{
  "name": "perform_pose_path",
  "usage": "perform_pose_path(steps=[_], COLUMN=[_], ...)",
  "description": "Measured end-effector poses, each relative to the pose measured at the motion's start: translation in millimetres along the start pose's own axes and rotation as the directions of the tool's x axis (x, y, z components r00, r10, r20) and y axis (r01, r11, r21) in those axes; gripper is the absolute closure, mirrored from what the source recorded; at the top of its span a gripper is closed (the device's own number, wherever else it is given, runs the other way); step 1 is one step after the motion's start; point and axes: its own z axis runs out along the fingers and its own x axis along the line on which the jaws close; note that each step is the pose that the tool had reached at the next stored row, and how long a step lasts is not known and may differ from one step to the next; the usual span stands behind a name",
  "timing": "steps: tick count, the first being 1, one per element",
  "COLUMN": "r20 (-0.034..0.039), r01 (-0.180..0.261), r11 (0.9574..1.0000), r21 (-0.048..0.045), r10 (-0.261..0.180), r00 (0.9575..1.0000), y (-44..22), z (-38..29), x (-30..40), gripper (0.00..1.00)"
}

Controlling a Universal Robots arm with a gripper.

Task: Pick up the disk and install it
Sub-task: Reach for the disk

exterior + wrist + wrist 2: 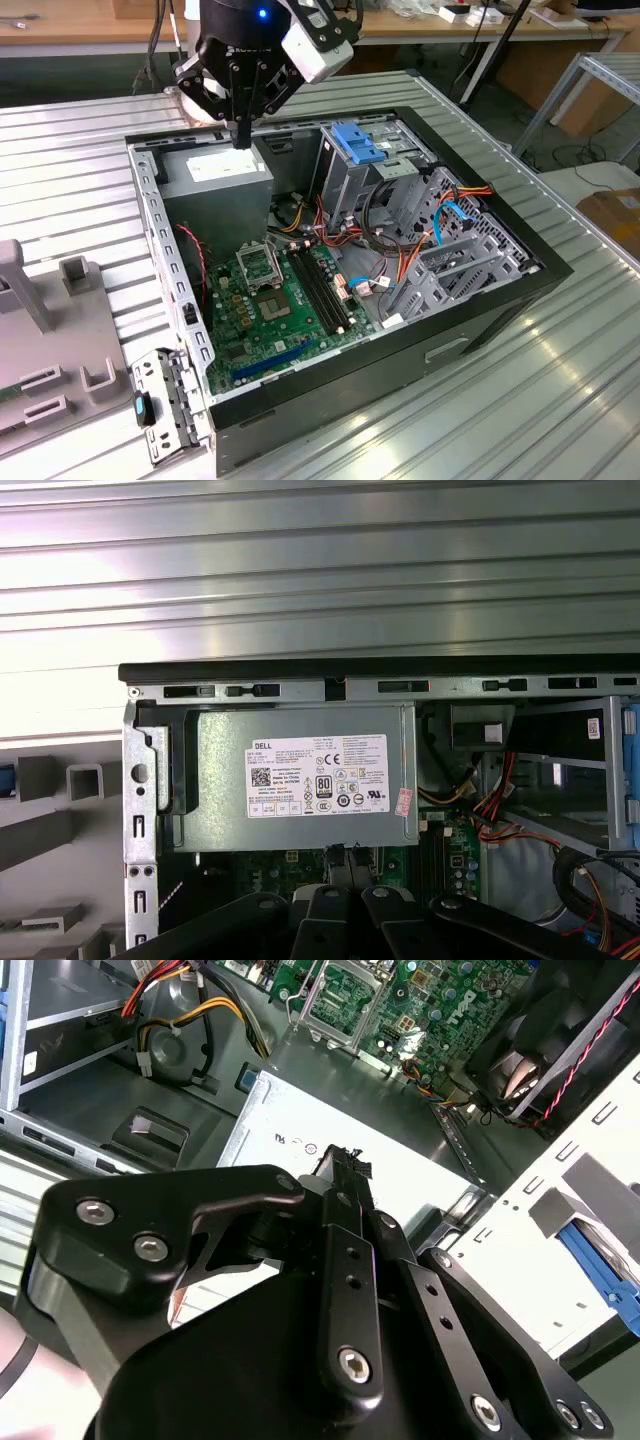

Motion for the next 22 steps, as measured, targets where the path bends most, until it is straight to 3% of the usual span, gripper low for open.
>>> perform_pose_path(steps=[2,6,17,22], r20=[0.0000,0.0008,0.0007,0.0008], r01=[0.000,0.000,0.000,0.000], r11=[1.0000,1.0000,1.0000,1.0000], r21=[0.0000,-0.0003,-0.0001,-0.0001], r10=[0.000,0.000,0.000,0.000], r00=[1.0000,1.0000,1.0000,1.0000], y=[0.0,-1.1,-1.3,-2.0], z=[0.0,0.7,0.6,0.4], x=[0.8,13.8,16.0,25.9], gripper=[0.89,0.89,0.89,0.89])
